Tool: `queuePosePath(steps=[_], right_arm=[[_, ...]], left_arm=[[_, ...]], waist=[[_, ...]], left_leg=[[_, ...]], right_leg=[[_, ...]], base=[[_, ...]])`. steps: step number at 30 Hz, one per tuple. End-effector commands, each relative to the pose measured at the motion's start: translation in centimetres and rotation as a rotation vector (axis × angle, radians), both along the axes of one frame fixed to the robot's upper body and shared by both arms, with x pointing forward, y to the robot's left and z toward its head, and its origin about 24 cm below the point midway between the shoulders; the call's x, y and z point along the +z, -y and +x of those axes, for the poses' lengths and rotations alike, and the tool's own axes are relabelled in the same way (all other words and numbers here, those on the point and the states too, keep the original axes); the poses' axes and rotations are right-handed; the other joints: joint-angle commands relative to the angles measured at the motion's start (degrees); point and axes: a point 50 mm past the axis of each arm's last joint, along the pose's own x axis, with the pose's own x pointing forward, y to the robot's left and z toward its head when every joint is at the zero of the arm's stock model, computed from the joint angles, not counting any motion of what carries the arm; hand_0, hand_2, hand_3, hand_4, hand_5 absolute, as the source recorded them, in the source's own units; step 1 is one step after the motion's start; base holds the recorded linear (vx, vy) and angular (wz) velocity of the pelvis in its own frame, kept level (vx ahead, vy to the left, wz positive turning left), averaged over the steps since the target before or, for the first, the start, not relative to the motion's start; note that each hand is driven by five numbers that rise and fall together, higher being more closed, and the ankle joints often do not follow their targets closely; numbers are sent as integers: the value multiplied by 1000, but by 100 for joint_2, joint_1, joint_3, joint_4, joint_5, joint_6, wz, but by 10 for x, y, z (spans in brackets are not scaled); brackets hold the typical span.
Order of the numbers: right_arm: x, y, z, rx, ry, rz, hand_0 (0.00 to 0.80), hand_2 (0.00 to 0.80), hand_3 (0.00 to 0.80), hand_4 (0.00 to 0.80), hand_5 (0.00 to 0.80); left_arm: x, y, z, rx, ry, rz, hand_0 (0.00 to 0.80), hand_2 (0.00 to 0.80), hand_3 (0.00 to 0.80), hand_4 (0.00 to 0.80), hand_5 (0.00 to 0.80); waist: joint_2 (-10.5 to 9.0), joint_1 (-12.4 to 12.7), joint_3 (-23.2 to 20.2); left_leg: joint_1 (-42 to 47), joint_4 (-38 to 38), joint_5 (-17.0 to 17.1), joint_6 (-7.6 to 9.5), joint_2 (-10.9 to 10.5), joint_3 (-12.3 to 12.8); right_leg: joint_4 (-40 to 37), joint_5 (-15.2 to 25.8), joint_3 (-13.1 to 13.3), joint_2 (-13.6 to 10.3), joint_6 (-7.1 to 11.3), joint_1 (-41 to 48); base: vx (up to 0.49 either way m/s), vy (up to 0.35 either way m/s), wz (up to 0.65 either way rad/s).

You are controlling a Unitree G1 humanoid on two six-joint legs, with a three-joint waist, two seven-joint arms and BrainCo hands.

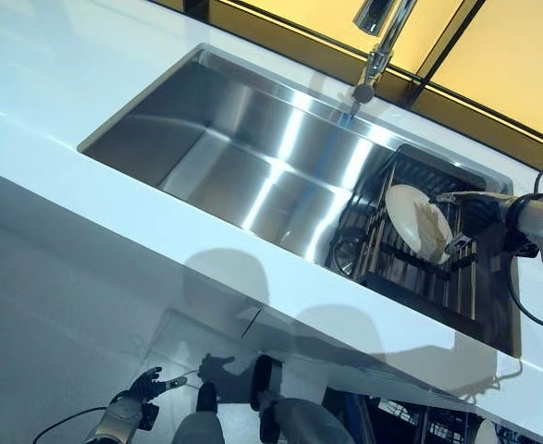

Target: Take plates into dishwasher

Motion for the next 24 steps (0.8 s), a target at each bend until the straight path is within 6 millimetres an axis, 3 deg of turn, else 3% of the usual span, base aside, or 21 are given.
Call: queuePosePath(steps=[1, 14, 24], right_arm=[[21, 2, 4, -40, 89, 109, 0, 0, 0, 0, 0], [9, 1, 5, -78, 65, 264, 0, 0, 0, 0, 0], [6, -7, 8, -118, 186, 391, 0, 0, 0, 0, 0]], left_arm=[[4, -1, 6, 33, 42, -12, 0, 0, 0, 0, 0], [3, 0, 7, 31, 39, -10, 0, 0, 0, 0, 0], [2, 3, 8, 36, 41, -17, 0, 0, 0, 0, 0]], waist=[[136, 54, 43], [140, 63, 22], [180, 19, 34]], left_leg=[[-68, -239, -340, 380, -83, 561], [-44, -289, -339, 382, -89, 588], [-46, -277, -366, 404, -94, 609]], right_leg=[[333, -1168, 39, 231, 346, 444], [294, -1137, 29, 230, 379, 449], [327, -1128, 59, 220, 409, 412]], base=[[0, 0, 0], [-1, 3, -2], [-1, 3, 0]])
